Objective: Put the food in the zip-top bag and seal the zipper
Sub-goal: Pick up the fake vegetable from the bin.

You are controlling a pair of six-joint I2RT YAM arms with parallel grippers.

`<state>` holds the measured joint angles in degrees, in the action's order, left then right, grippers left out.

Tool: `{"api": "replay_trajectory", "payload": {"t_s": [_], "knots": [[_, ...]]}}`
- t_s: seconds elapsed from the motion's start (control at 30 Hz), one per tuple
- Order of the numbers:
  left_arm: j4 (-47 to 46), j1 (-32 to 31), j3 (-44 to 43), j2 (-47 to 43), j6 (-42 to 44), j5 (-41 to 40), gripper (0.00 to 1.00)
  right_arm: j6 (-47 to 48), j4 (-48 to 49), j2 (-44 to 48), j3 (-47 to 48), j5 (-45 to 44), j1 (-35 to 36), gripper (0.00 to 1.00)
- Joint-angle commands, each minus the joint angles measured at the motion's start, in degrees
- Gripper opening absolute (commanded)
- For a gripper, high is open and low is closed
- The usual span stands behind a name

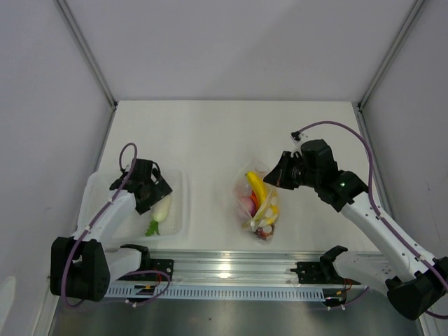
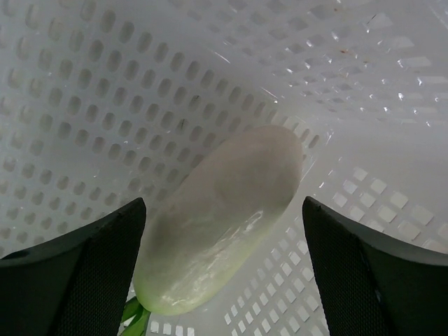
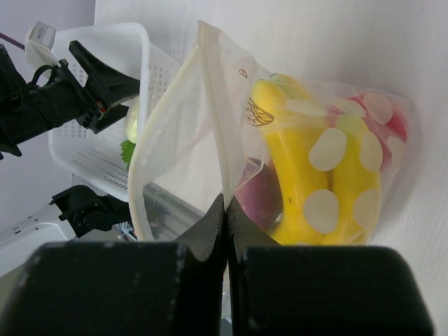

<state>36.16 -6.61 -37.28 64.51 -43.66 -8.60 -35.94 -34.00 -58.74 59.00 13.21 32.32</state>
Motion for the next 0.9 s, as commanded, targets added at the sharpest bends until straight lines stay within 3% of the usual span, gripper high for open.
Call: {"api": "replay_trajectory", "payload": {"t_s": [0.0,0.37,0.47,0.57,0.6,0.7,0.87], "knots": [[-2.1,-0.1,1.1,-0.5,-3.0,2.4,0.92,0.3,1.8,1.3,-0.2,0.8,-0.2,0.00],[-0.4,-0.6,4.5,-0.8,-8.0,1.5,0.82,-0.4,2.2,1.3,-0.1,0.9,-0.2,0.00],[0.0,-0.6,4.8,-1.8,-8.5,0.8,0.72,-0.5,2.3,1.3,0.0,0.9,-0.2,0.00],[1.6,-0.6,3.7,-4.1,-8.4,-0.7,0.44,-0.6,2.2,1.6,0.1,0.9,-0.2,0.00],[2.2,-0.6,2.7,-4.9,-8.4,-1.1,0.27,-0.6,2.0,1.6,0.1,0.8,-0.2,0.00],[5.0,-0.6,-0.5,-8.0,-7.4,-1.5,0.00,-0.8,2.0,1.7,0.2,0.8,-0.1,0.00],[4.6,-0.6,-6.5,-13.9,-2.1,5.8,0.00,-0.9,1.9,1.8,0.3,0.6,-0.2,0.00]]}}
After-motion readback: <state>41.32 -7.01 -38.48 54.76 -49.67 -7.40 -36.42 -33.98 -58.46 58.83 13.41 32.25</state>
